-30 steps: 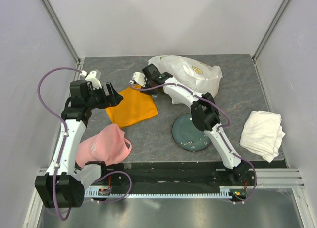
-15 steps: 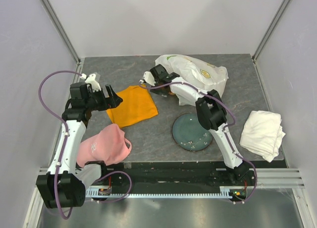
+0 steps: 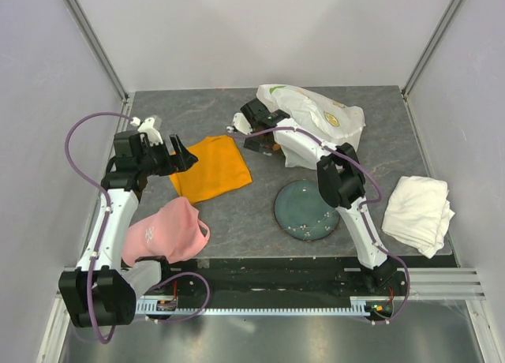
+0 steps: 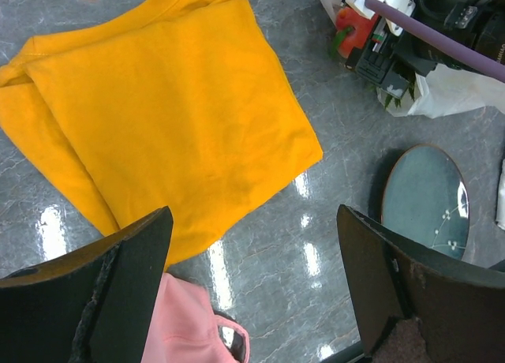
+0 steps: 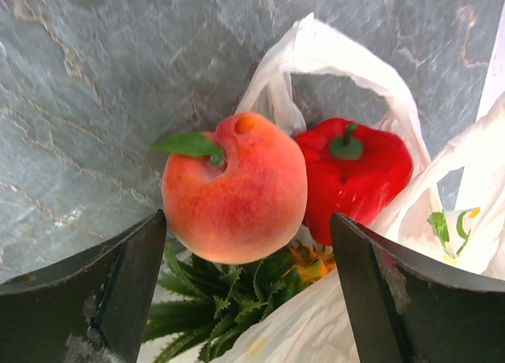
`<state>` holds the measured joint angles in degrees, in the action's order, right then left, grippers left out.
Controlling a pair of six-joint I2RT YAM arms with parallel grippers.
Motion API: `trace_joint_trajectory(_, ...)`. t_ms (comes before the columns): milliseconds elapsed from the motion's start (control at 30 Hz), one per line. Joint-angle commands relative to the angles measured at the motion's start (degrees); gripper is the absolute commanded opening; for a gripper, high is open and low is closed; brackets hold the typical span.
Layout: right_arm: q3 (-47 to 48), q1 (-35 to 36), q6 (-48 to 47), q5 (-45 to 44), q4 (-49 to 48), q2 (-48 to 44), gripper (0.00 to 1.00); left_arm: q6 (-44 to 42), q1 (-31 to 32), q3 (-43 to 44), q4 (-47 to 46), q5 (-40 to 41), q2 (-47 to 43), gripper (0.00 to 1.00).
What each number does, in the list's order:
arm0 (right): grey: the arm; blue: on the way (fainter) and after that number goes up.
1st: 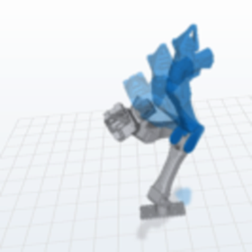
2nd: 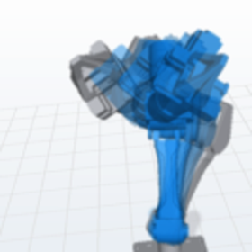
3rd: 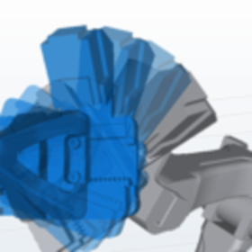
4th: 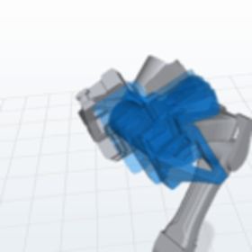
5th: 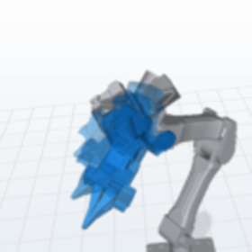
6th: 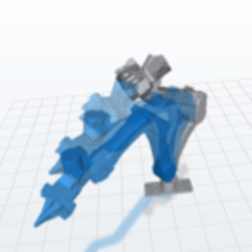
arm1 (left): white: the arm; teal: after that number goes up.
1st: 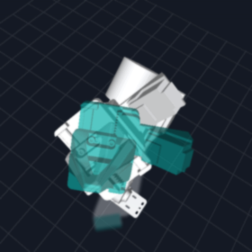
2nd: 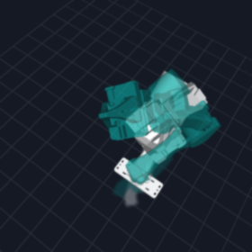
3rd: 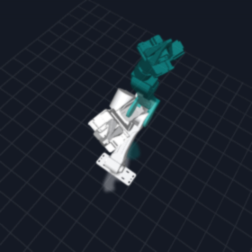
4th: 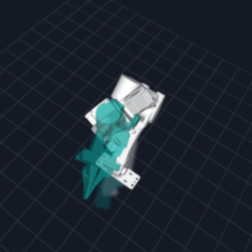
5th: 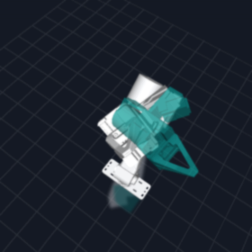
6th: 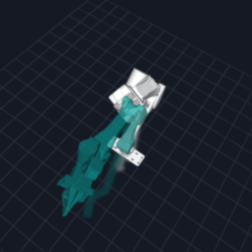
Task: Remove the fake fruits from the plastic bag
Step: Take out the fake fruit from the plastic bag.
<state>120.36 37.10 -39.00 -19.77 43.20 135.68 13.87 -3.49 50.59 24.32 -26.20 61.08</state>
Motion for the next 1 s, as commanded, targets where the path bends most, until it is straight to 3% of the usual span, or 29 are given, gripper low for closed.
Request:
trace_joint_trajectory(0, 1.1, -0.9, -0.2, -2.6, 2.3, -1.4, 0.91, 2.0, -0.2, 0.0, -3.0, -2.1, 0.5, 0.91)
trace_joint_trajectory(133, 4.7, -1.1, 0.1, -3.3, 4.0, 1.4, 0.87, 1.7, -0.2, 0.7, -2.7, -2.0, 0.6, 0.91)
trace_joint_trajectory(233, 5.3, -1.0, 0.2, -1.6, 4.9, 1.8, 0.76, 1.6, -0.2, 0.7, -2.6, -2.1, 0.6, 0.91)
trace_joint_trajectory(367, 4.5, -0.6, 0.3, 2.2, 5.1, -0.3, 0.45, 1.9, -0.2, 0.0, -3.0, -2.1, 0.8, 0.91)
trace_joint_trajectory(467, 5.0, -0.2, 2.3, 7.4, 6.5, -4.0, 0.34, 1.8, -0.2, 0.0, -3.0, -2.4, 0.8, 0.91)
trace_joint_trajectory(667, 2.7, 0.8, 7.1, 15.2, 8.2, -13.0, 0.23, 2.2, -0.2, -0.3, -3.8, -2.7, 1.3, 0.91)
trace_joint_trajectory(833, 2.6, 1.0, 11.7, 24.6, 13.5, -20.3, 0.22, 2.4, -0.3, -0.4, -3.8, -3.0, 0.9, 0.91)
trace_joint_trajectory(967, -7.7, 1.0, 14.9, 36.7, 14.1, -31.8, 0.24, 2.5, -0.2, -0.8, -3.7, -3.2, 0.8, 0.91)
